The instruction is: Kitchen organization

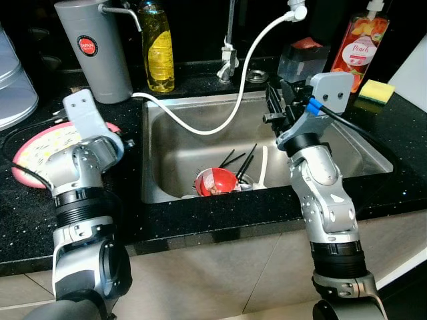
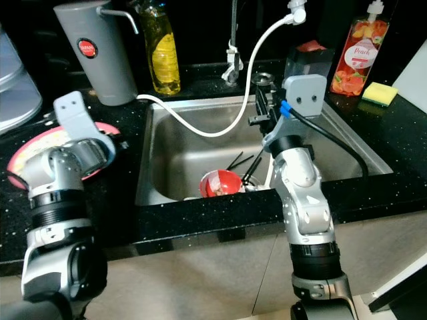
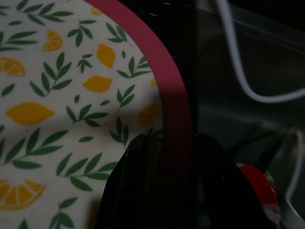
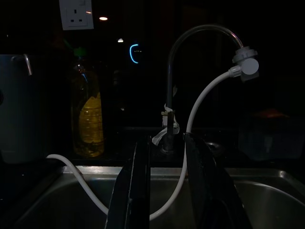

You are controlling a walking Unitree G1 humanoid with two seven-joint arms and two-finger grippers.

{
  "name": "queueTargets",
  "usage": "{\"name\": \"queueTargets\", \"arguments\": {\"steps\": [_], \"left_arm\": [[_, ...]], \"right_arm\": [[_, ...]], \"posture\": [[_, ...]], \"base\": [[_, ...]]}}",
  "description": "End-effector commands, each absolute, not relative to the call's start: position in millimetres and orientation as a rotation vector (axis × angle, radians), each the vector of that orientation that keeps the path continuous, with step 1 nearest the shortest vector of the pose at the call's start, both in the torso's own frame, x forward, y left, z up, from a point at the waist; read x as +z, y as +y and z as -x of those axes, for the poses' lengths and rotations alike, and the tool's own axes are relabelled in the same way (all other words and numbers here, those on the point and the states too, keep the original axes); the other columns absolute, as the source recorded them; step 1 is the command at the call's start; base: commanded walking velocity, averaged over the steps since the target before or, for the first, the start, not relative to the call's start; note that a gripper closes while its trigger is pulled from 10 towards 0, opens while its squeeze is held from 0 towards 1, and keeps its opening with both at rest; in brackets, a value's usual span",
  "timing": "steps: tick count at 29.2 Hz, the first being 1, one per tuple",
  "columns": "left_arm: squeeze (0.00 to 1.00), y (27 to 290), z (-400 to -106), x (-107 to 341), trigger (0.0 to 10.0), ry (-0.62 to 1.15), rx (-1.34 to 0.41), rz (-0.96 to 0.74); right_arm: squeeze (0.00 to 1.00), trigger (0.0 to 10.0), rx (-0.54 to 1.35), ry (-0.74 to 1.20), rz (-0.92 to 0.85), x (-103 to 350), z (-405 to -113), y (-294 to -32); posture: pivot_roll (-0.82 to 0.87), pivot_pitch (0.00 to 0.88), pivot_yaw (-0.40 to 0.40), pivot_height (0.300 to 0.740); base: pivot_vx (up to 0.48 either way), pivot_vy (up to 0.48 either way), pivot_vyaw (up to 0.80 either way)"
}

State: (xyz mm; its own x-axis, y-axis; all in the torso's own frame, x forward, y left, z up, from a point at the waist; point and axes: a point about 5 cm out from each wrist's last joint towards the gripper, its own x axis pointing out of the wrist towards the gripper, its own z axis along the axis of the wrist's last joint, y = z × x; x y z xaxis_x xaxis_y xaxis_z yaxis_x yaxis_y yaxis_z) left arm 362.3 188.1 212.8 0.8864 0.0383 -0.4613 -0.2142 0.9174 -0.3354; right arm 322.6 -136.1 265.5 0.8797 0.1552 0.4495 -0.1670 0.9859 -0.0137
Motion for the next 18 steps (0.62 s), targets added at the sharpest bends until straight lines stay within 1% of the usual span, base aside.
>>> {"name": "queueTargets", "arguments": {"steps": [1, 4, 11, 13, 14, 15, 17, 18], "left_arm": [[0.0, 181, -358, 198, 10.0, 0.539, 0.067, 0.375], [0.0, 172, -356, 198, 10.0, 0.541, -0.019, 0.341], [0.0, 169, -355, 200, 10.0, 0.531, -0.051, 0.318], [0.0, 170, -356, 204, 10.0, 0.504, -0.049, 0.309], [0.0, 173, -357, 209, 10.0, 0.461, -0.029, 0.256], [0.0, 173, -357, 209, 10.0, 0.461, -0.029, 0.256], [0.0, 181, -359, 228, 10.0, 0.31, 0.038, 0.081], [0.0, 181, -359, 242, 10.0, 0.21, 0.036, -0.013]], "right_arm": [[0.0, 10.0, 0.16, -0.455, -0.027, 263, -324, -138], [0.0, 10.0, 0.159, -0.454, -0.027, 263, -324, -138], [0.0, 10.0, 0.159, -0.454, -0.027, 264, -324, -138], [0.0, 10.0, 0.158, -0.454, -0.027, 264, -324, -138], [0.0, 10.0, 0.158, -0.455, -0.027, 264, -324, -138], [0.0, 10.0, 0.158, -0.455, -0.027, 264, -324, -138], [0.0, 10.0, 0.157, -0.455, -0.028, 264, -324, -138], [0.0, 10.0, 0.157, -0.455, -0.029, 264, -324, -138]], "posture": [[0.06, 0.0, 0.025, 0.74], [0.06, 0.002, 0.023, 0.74], [0.06, 0.004, 0.022, 0.74], [0.06, 0.004, 0.022, 0.74], [0.06, 0.004, 0.022, 0.74], [0.06, 0.004, 0.022, 0.74], [0.06, 0.007, 0.022, 0.74], [0.06, 0.007, 0.022, 0.74]], "base": [[0.0, 0.0, 0.0], [0.0, 0.0, 0.0], [0.0, 0.0, 0.0], [0.0, 0.0, 0.0], [0.0, 0.0, 0.0], [0.0, 0.0, 0.0], [0.0, 0.0, 0.0], [0.0, 0.0, 0.0]]}}
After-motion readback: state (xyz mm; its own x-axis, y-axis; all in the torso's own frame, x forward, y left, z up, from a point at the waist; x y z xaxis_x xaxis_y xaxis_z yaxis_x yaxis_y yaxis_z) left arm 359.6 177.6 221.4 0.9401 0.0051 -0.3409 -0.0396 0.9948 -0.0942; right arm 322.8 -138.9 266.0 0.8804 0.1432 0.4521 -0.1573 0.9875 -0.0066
